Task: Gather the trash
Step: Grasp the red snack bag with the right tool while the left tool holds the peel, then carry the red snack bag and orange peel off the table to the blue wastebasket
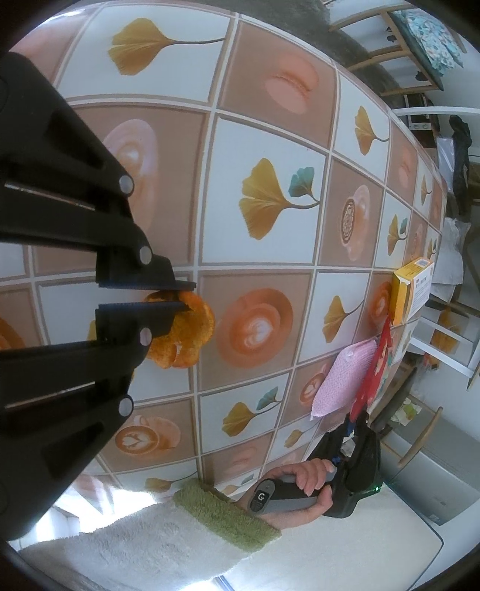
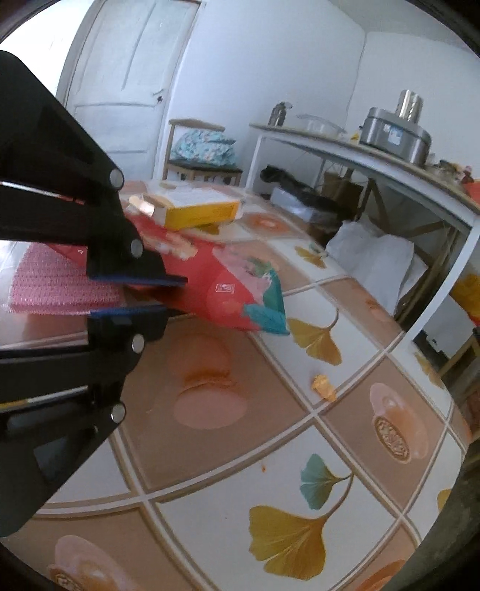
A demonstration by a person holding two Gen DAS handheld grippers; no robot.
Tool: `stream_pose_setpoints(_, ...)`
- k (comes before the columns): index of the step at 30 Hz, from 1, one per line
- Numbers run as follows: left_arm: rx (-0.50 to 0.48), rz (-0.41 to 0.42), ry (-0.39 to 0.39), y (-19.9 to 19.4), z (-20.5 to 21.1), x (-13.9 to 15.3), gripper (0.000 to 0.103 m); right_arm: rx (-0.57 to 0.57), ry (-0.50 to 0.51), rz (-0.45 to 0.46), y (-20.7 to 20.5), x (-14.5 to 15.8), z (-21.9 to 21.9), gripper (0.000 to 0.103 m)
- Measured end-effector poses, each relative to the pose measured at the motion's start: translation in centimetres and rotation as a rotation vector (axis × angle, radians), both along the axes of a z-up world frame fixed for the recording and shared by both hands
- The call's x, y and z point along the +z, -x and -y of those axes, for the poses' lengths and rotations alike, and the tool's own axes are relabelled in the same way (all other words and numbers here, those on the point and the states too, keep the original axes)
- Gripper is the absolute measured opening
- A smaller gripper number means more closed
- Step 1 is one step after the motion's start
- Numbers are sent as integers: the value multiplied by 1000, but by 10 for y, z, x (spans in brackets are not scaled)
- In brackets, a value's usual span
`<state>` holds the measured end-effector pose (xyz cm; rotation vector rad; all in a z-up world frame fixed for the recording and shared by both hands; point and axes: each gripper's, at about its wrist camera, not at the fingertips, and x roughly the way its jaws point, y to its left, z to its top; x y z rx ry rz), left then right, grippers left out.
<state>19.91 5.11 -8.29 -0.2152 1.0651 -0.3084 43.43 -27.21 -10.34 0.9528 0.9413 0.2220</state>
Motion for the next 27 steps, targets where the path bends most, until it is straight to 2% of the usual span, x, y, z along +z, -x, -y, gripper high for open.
stream_pose_setpoints(5, 0, 0, 9, 1, 1, 0, 3, -11, -48, 54, 10, 11, 8, 3)
stream_pose_setpoints(15, 26, 12, 53, 4, -3, 5, 2, -40, -197, 146, 53, 46, 43, 2)
stream_pose_setpoints(27, 63, 42, 101, 11, -7, 18, 2, -49, -331, 180, 119, 70, 73, 2)
